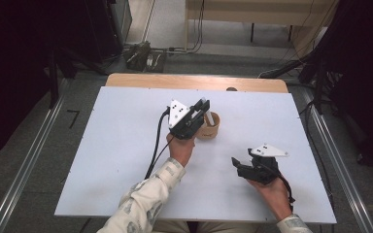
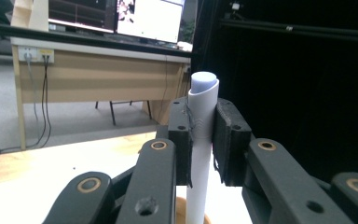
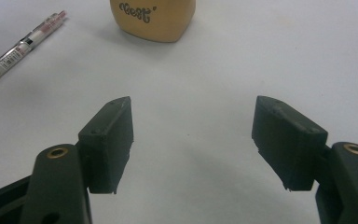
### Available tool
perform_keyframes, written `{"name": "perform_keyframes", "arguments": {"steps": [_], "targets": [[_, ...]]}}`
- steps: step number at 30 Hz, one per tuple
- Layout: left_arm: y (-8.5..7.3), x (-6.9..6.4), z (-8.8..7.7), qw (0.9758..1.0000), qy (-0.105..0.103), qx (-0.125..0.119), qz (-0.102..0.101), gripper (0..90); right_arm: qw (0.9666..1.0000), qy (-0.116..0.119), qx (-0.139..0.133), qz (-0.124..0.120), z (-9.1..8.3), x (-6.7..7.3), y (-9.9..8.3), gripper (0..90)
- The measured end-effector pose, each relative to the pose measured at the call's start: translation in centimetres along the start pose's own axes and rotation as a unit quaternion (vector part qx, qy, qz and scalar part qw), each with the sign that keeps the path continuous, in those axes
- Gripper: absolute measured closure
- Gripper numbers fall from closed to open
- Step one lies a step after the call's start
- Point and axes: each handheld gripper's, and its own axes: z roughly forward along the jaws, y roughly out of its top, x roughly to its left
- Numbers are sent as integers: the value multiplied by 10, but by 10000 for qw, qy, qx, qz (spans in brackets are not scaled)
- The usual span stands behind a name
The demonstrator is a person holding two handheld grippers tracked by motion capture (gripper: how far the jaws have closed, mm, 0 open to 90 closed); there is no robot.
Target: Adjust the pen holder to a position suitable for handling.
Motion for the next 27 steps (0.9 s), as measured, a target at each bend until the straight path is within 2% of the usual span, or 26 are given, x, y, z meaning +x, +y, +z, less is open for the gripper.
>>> {"name": "perform_keyframes", "arguments": {"steps": [5, 9, 13, 17, 25, 27], "targets": [[-6, -1, 5, 9997, 47, 160, 154, 788, 10000, 8, -16, -9, 0, 0, 0, 277], [-9, -1, 7, 9996, 37, 261, 128, 784, 10000, 10, -25, 1, -1, 0, 0, 277], [-9, 0, 7, 9994, 15, 305, 132, 726, 10000, 9, -28, 5, -1, 0, 0, 278], [-8, 0, 6, 9993, 7, 340, 124, 706, 10000, 17, -27, 4, -1, 1, 0, 278], [0, 1, -3, 9994, -106, 323, -16, 576, 10000, 21, -37, 11, -1, 1, 1, 278], [1, 1, -5, 9993, -116, 339, -72, 506, 10000, 20, -59, -8, -1, 2, 1, 278]]}}
